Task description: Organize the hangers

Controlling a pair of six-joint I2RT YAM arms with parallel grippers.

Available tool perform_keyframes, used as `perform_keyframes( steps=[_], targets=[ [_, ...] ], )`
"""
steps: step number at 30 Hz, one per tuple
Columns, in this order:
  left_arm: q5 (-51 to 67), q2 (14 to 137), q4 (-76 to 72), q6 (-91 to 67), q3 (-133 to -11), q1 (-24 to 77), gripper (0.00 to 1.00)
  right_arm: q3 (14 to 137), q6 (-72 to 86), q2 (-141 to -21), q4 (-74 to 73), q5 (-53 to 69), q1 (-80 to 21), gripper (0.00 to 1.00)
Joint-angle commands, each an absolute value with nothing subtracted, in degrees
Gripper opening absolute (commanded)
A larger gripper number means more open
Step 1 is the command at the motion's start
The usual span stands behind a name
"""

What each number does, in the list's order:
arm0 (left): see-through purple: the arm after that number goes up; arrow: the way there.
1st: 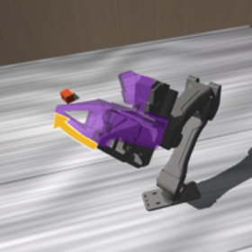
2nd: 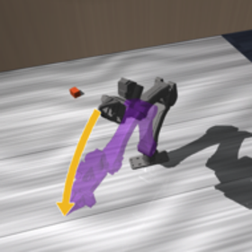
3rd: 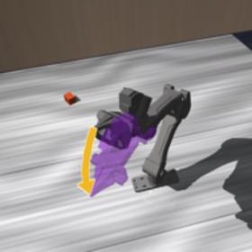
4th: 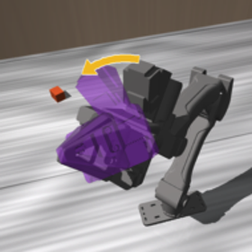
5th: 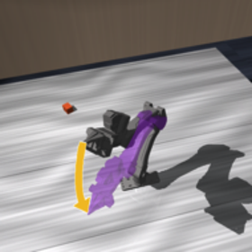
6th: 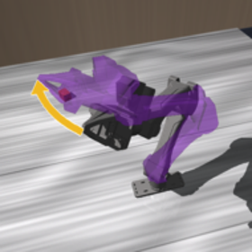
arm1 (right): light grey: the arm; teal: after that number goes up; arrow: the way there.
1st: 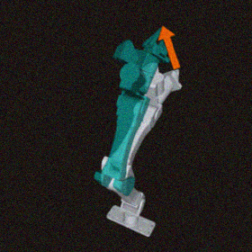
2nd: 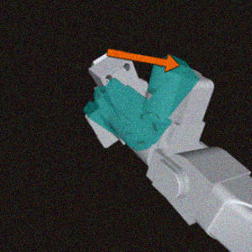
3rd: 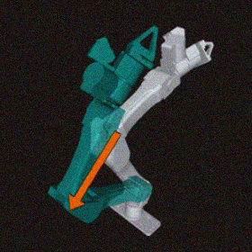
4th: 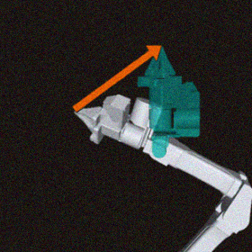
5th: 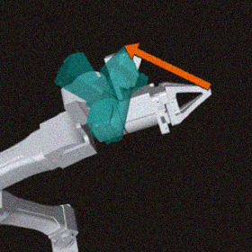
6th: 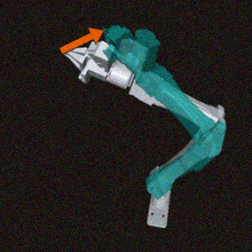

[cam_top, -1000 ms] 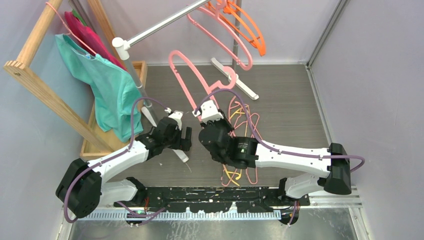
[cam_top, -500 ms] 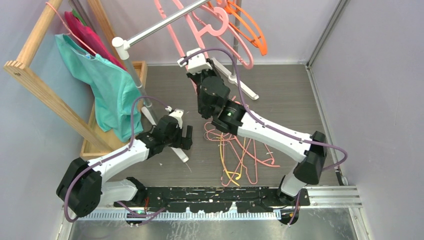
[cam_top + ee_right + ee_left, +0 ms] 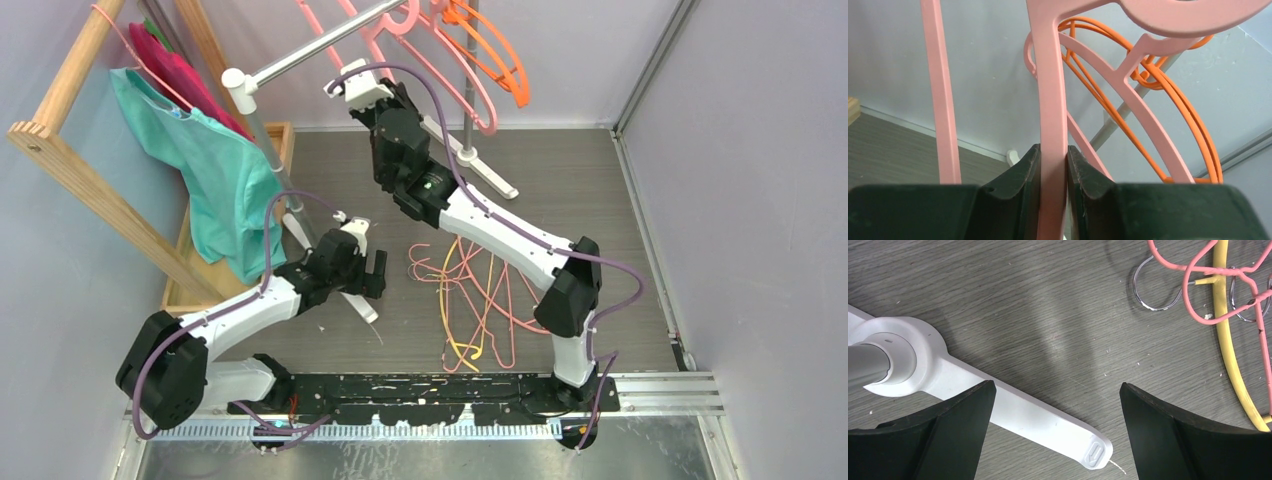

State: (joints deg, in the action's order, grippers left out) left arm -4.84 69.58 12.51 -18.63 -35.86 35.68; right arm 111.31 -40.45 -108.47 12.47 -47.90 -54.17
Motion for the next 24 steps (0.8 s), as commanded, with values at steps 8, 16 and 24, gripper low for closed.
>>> perform_keyframes(
  steps=[8,16,24],
  targets=[
    [-4.87,70.25,9.02,-18.58,-38.06,35.76,0.98,118.57,-41.56,-113.38,9.84,-42.55,-48.74,0.18],
    [-4.49,72.19,8.35,-18.72,-38.64,35.77,0.98,118.28,-41.00,-114.21,8.28,-42.12,-45.53,0.30],
    [-4.76,72.33,8.30,-18.73,-38.27,35.77,0.98,119.45,-35.86,-114.55,6.26,-42.90,-39.65,0.33]
  ],
)
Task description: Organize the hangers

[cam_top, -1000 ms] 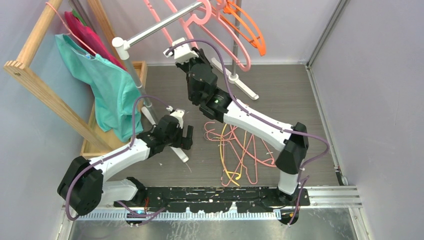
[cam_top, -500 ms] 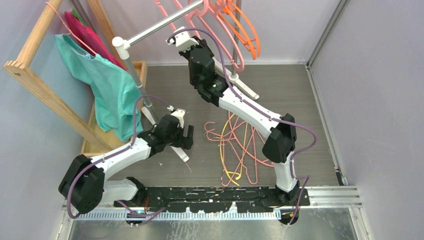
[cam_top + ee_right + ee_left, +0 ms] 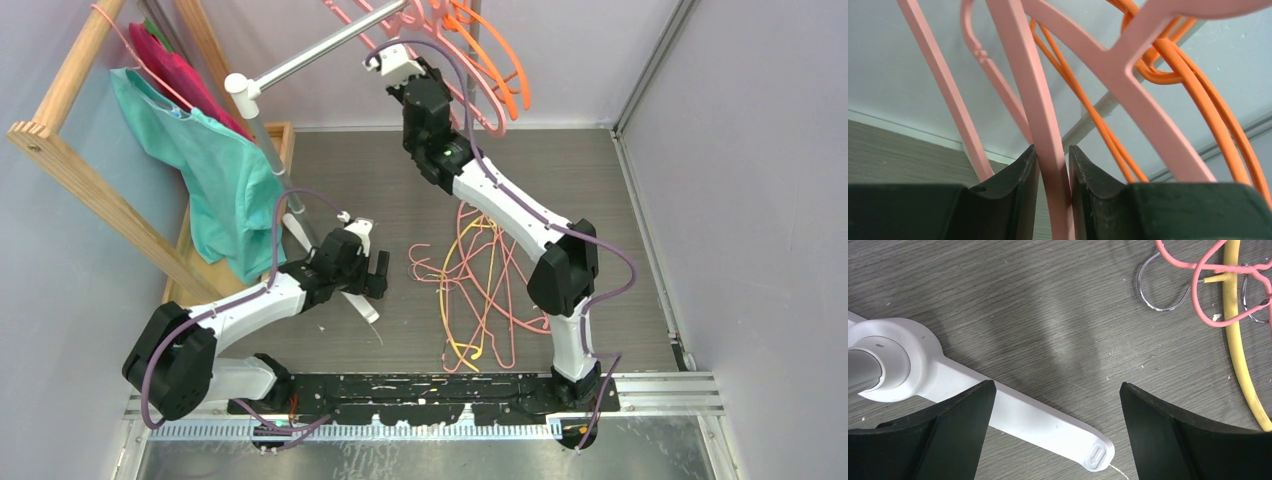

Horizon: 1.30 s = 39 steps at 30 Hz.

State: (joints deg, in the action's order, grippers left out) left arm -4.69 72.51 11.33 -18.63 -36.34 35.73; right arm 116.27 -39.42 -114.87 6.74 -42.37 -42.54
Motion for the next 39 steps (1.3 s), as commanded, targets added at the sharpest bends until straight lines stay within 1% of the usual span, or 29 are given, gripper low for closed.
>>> perform_keyframes(
  steps=[1,6,12,13,15,20,23,26,28,33,39],
  targets=[
    [-4.81,72.28,8.35,-18.77,-38.24,35.75,0.98,119.35,-35.10,-114.40,5.86,-43.01,-38.84,0.33],
    [-4.98,72.28,8.67,-18.63,-38.18,35.76,0.98,118.78,-31.12,-113.57,4.18,-43.41,-35.67,0.35],
    [-5.12,72.09,9.05,-18.71,-38.42,35.77,0.98,117.67,-29.61,-112.94,3.06,-42.74,-34.34,0.44],
    [-5.19,72.07,9.12,-18.72,-38.41,35.77,0.98,117.51,-29.66,-112.94,3.04,-42.83,-34.32,0.46],
    [-5.19,71.94,9.22,-18.72,-38.42,35.77,0.98,116.52,-29.54,-112.29,3.78,-43.31,-34.36,0.57],
    [-5.19,71.81,9.40,-18.81,-38.33,35.77,0.98,109.88,-27.66,-107.76,7.94,-43.50,-34.36,0.74],
    [-5.31,72.10,9.32,-18.81,-38.23,35.72,0.98,106.79,-25.74,-104.52,7.82,-43.25,-34.33,0.82],
    [-5.33,72.28,9.15,-18.83,-38.34,35.76,0.98,102.95,-24.35,-100.89,7.40,-42.58,-34.56,0.88],
    [-5.28,73.69,9.06,-18.81,-38.45,35.77,0.98,98.74,-24.40,-97.39,9.98,-42.08,-34.94,0.99],
    [-5.12,75.14,8.75,-18.98,-38.84,35.72,0.98,89.33,-23.03,-87.12,12.75,-39.18,-35.23,1.00],
    [-5.52,75.89,8.70,-19.00,-39.09,35.77,0.98,84.12,-19.43,-77.33,8.54,-32.13,-35.61,1.00]
  ],
)
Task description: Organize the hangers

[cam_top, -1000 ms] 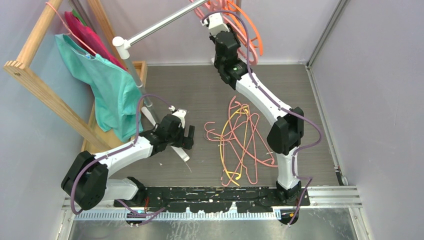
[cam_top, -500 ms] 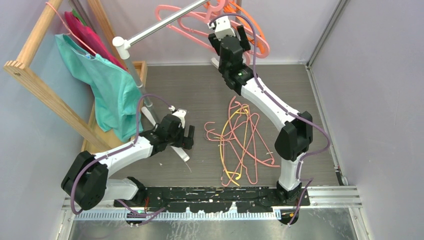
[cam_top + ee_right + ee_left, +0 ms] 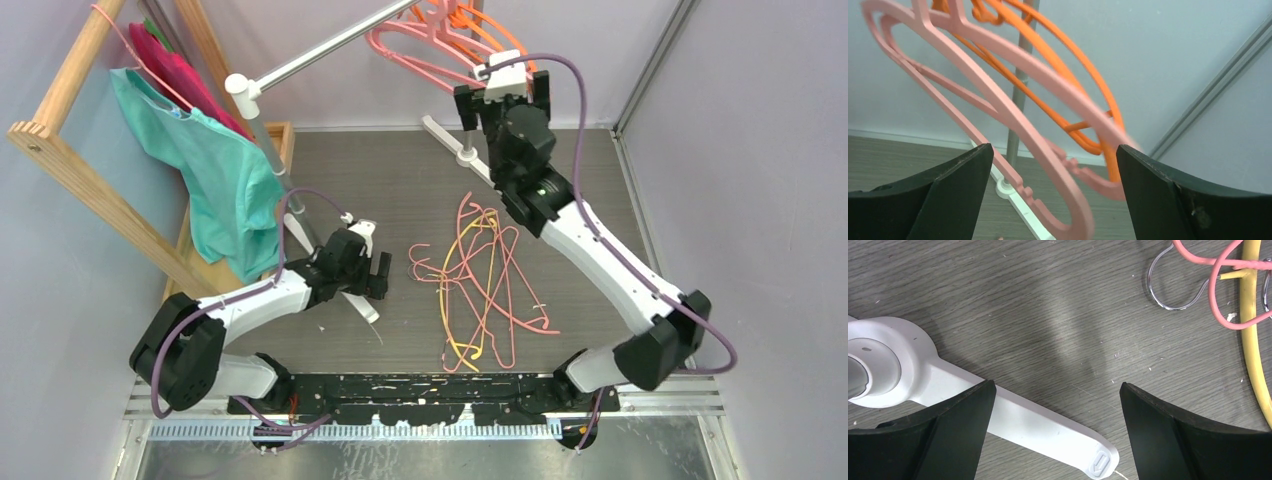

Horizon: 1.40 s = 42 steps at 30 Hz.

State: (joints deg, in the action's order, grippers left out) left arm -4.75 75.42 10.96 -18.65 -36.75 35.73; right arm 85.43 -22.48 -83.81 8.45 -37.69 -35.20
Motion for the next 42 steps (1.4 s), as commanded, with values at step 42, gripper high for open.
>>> perform_keyframes(
  steps=[42],
  targets=[
    [-4.57,78.14,8.13,-18.75,-38.73,35.77,0.98,27.14,33.90,-59.23,-16.39,-28.89,-59.19,0.65]
  ],
)
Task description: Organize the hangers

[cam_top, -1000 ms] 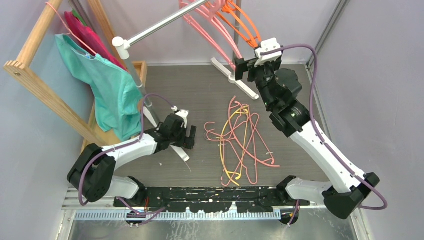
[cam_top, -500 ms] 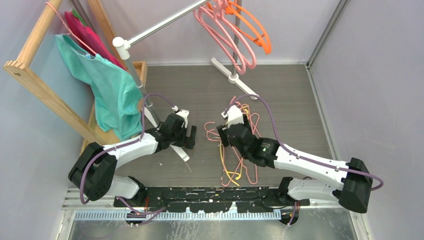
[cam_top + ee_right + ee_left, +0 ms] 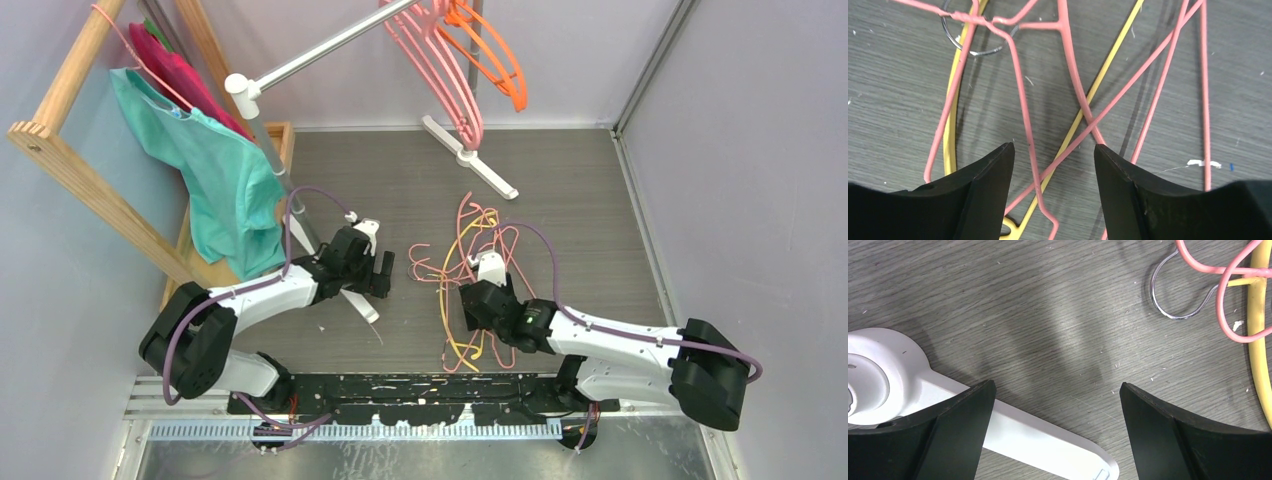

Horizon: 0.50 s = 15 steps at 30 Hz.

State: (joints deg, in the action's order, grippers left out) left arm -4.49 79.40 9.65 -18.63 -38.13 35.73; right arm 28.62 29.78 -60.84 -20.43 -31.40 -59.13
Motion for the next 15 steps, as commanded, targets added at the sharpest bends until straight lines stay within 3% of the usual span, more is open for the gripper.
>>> perform_keyframes(
  steps=[1,6,15],
  targets=[
    [-4.64,78.14,8.03,-18.77,-38.61,35.77,0.98,26.74,34.12,-59.18,-16.05,-28.31,-59.16,0.64],
    [-4.27,78.14,7.18,-19.52,-37.83,35.77,0.98,25.51,34.74,-61.47,-13.68,-25.31,-59.10,0.56],
    [-4.50,77.14,6.80,-19.84,-36.62,35.73,0.98,24.01,35.69,-63.33,-11.32,-21.60,-59.22,0.22]
  ],
)
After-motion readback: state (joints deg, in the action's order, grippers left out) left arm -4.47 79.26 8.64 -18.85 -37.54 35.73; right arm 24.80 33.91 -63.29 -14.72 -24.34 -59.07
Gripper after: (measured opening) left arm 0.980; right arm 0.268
